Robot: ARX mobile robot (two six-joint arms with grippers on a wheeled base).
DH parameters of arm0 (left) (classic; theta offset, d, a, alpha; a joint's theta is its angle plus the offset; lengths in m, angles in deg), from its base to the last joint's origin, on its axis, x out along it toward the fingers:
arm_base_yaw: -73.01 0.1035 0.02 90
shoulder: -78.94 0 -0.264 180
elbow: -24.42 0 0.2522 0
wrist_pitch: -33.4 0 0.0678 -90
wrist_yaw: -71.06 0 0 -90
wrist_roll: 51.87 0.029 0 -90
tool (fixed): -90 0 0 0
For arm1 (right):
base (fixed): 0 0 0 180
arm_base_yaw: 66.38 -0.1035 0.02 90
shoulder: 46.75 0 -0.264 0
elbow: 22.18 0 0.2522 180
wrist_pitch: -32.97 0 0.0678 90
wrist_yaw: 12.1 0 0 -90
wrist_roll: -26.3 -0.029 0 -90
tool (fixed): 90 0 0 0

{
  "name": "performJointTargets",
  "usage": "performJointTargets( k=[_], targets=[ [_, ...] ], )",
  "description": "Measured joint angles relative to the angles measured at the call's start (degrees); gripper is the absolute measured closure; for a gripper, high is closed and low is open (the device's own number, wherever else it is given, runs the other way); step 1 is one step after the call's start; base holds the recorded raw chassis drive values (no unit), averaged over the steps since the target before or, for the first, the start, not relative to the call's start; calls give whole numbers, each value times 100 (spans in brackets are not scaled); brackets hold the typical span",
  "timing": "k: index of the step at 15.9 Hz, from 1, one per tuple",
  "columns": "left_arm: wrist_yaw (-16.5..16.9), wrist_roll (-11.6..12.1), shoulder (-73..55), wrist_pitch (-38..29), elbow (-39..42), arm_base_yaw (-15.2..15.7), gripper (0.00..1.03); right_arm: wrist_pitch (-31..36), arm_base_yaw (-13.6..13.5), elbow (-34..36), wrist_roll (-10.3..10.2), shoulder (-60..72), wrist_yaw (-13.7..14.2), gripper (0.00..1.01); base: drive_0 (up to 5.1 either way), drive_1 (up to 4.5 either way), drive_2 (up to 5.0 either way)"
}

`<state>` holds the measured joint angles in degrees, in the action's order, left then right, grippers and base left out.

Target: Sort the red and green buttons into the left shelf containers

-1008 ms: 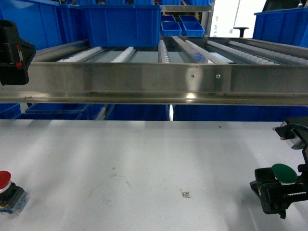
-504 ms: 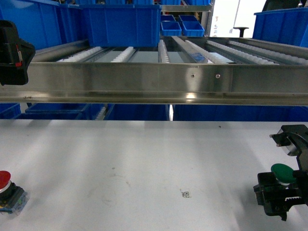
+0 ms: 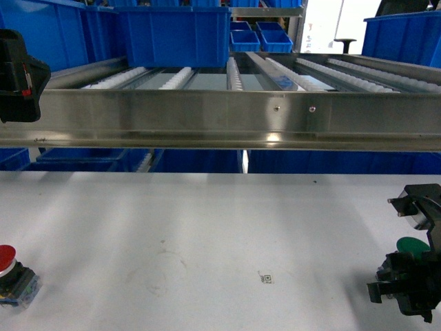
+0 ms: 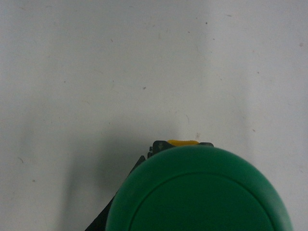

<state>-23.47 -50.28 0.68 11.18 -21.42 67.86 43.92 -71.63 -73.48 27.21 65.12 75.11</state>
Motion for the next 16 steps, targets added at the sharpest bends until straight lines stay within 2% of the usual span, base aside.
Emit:
performJointTargets(
  k=[1, 3, 5, 6, 7, 9, 10, 11, 14, 15, 16],
  targets=[
    [0, 0, 0, 0, 0, 0, 5, 205, 0, 203, 33, -166, 31, 74, 0, 0, 0],
    [0, 0, 0, 2, 0, 0, 5, 796, 57, 680, 267, -879, 85, 74, 0, 0, 0],
    [0, 0, 0, 2, 0, 0, 5, 1137, 216, 1300, 457, -2218, -63, 74, 0, 0, 0],
    [0, 0, 0, 0, 0, 0, 5, 905, 286, 1589, 474, -2857, -216, 74, 0, 0, 0],
    [0, 0, 0, 0, 0, 0, 5, 772, 306, 2013, 533, -3550, -251, 74, 0, 0, 0],
    [0, 0, 0, 2, 0, 0, 5, 83, 317, 2658, 542, -4944, -446, 74, 0, 0, 0],
    [0, 0, 0, 0, 0, 0, 5, -302, 444, 2929, 535, -5628, -527, 74, 0, 0, 0],
    [0, 0, 0, 0, 0, 0, 5, -426, 546, 3075, 522, -6063, -490, 74, 0, 0, 0],
    [-2, 0, -2, 2, 0, 0, 5, -391, 557, 3047, 516, -6059, -494, 74, 0, 0, 0],
    [-227, -4, 2, 133, 0, -17, 5, -385, 557, 3047, 516, -6061, -494, 74, 0, 0, 0],
    [-262, -7, 7, 190, -2, -28, 5, -387, 557, 3047, 516, -6061, -494, 74, 0, 0, 0]
  ],
)
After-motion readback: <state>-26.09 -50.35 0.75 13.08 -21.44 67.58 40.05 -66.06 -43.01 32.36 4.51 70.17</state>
